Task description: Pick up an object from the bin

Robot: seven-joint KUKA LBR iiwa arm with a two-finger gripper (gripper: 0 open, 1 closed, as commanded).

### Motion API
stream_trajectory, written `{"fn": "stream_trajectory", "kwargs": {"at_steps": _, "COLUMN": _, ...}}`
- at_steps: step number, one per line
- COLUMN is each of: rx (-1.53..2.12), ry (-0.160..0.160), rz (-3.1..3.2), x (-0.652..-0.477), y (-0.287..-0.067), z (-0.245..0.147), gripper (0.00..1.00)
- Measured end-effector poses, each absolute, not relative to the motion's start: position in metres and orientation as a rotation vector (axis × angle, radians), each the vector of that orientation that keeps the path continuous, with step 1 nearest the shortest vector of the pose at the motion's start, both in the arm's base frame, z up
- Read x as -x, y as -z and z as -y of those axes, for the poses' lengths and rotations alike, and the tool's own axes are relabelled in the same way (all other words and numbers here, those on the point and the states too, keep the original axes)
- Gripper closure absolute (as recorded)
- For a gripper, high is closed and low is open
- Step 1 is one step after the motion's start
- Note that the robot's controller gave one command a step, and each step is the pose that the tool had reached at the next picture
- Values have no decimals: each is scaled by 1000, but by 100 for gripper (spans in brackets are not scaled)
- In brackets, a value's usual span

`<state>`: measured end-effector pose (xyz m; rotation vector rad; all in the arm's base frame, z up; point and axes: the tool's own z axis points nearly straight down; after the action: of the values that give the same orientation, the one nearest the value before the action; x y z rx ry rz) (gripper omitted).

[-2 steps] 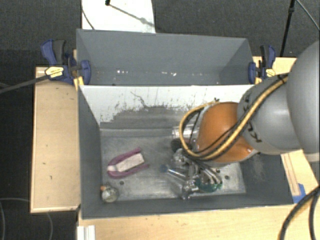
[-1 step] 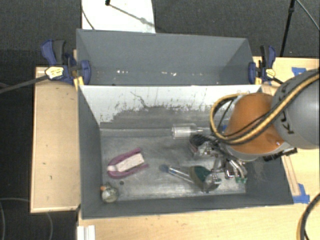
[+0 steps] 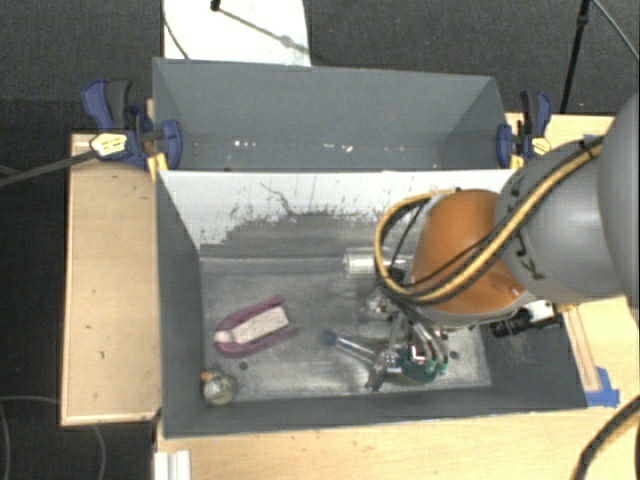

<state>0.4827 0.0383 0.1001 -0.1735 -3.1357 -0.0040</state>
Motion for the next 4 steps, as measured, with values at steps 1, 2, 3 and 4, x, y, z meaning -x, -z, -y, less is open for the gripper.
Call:
{"fn": "stream_trajectory", "kwargs": {"at_steps": 1, "rx": 599, "ry": 5, "rz": 3086, "x": -482, "y": -72, "z": -5, "gripper": 0}}
{"fn": "stream_trajectory", "kwargs": {"at_steps": 2, "rx": 797, "ry": 2, "rz": 3043, "x": -478, "y": -72, "z": -25, "gripper": 0}}
{"fn": "stream_trajectory", "kwargs": {"at_steps": 3, "rx": 795, "ry": 4, "rz": 3046, "x": -479, "y": -74, "z": -25, "gripper": 100}}
{"fn": "stream_trajectory", "kwargs": {"at_steps": 4, "rx": 787, "ry": 3, "rz": 3046, "x": -480, "y": -110, "z": -26, "gripper": 100}}
